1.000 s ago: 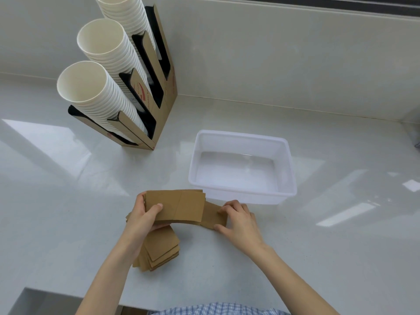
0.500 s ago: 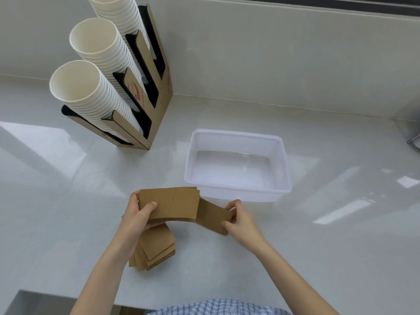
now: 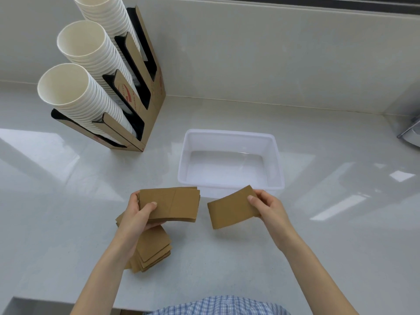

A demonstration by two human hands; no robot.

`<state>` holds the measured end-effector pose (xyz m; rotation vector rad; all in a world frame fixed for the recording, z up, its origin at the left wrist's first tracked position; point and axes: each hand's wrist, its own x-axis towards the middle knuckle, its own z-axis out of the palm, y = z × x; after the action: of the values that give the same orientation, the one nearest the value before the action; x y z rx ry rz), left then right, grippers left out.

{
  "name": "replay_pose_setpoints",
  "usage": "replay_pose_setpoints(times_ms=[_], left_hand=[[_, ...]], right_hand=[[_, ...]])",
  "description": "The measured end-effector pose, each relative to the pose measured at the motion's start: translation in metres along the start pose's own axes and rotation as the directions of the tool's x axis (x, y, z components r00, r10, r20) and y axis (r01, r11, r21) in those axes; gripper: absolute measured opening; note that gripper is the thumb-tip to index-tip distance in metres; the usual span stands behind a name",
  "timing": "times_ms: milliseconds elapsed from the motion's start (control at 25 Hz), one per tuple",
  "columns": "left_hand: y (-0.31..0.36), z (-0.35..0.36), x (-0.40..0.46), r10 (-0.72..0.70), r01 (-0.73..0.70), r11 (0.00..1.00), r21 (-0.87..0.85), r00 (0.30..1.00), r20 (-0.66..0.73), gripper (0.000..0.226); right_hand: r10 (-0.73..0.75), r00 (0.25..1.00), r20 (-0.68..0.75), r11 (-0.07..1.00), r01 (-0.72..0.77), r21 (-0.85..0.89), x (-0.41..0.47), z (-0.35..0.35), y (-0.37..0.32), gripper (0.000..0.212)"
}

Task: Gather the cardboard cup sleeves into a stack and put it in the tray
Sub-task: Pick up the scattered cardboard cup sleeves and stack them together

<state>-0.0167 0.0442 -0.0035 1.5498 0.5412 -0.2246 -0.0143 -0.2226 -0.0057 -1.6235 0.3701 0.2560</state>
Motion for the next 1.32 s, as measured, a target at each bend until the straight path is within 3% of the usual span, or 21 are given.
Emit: replay_pose_setpoints(times_ms=[280,440,600,760,920,1200,1320], left_hand=[[0.003,0.015,0.000,-0.011,0.010,0.999,0.039,0.999,0.041,0.040],[0.005,0.023,-0.003,-0.034,0.030,0.998,0.050,0.996,0.086,0.039],[0.005,0.033,-0.007,-0.082,0.071,0.995,0.070,0.982,0.169,0.038],[0.009,0.043,-0.009,-0.137,0.136,0.990,0.022,0.954,0.266,0.027],[0.014,0.048,-0.011,-0.142,0.161,0.986,-0.036,0.940,0.309,0.013],[0.009,0.051,-0.013,-0.155,0.201,0.973,-0.112,0.932,0.328,0.034],[0.010,0.055,-0.016,-0.142,0.185,0.975,-0.124,0.944,0.296,0.032]], right_hand=[[-0.214,0.968,-0.131,0.977,0.215,-0.001,-0.007,-0.001,-0.024,0.013],[-0.349,0.913,-0.209,0.935,0.355,-0.013,-0.010,0.000,-0.031,0.023],[-0.423,0.892,-0.156,0.891,0.441,0.108,-0.012,0.003,-0.032,0.035],[-0.415,0.910,-0.004,0.901,0.412,0.137,-0.013,0.010,-0.021,0.044],[-0.335,0.937,0.100,0.940,0.324,0.110,-0.014,0.012,-0.008,0.030],[-0.296,0.945,0.141,0.954,0.300,-0.009,-0.013,0.016,0.010,0.051],[-0.285,0.946,0.154,0.948,0.302,-0.098,-0.013,0.020,0.015,0.051]])
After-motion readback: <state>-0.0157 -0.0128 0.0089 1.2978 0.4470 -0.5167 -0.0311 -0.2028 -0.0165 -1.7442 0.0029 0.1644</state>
